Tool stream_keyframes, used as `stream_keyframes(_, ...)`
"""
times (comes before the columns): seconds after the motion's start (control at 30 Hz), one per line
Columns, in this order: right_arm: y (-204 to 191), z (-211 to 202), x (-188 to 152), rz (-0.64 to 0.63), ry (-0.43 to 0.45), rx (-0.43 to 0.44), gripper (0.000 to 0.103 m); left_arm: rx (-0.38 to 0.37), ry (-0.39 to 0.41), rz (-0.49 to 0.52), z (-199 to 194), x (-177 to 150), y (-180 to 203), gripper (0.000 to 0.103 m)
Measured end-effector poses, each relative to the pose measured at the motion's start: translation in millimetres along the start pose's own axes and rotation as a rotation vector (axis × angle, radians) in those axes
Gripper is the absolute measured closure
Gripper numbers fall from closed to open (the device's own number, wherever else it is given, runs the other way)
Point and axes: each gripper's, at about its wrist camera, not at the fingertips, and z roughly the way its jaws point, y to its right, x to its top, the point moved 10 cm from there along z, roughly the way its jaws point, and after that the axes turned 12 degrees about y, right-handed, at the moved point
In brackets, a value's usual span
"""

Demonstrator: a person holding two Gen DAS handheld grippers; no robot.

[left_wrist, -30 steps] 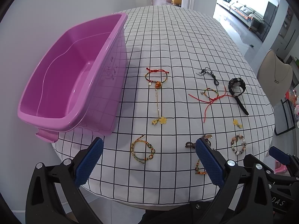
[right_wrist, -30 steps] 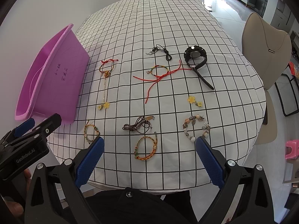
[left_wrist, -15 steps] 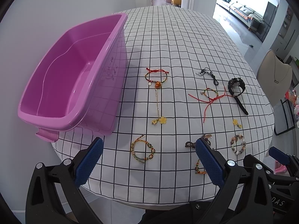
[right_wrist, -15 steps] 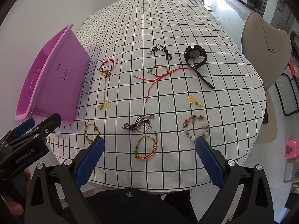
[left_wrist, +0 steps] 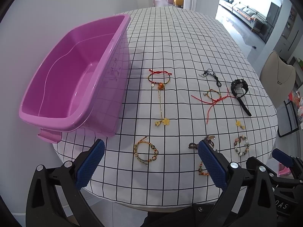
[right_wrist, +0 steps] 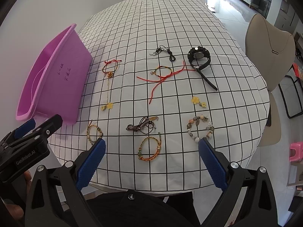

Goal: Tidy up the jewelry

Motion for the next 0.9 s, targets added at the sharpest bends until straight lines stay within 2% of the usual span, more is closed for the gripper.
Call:
stream_keyframes(0.33,1,-7,-5,0.023,0.04,0.011,0.009,-0.028,0.012,0.012,-1,-6,-1,0.006)
stream_keyframes(0.53,4,-4,-19,0.029,0.064,0.007,0.009,-0.052,0.02,0.019,6,-20,-2,0.006)
stream_keyframes(0.9,58,4,-38,0.002,0.124,-0.039,0.009,-0.066,-0.015,-0.032,26,-69,12,0.006)
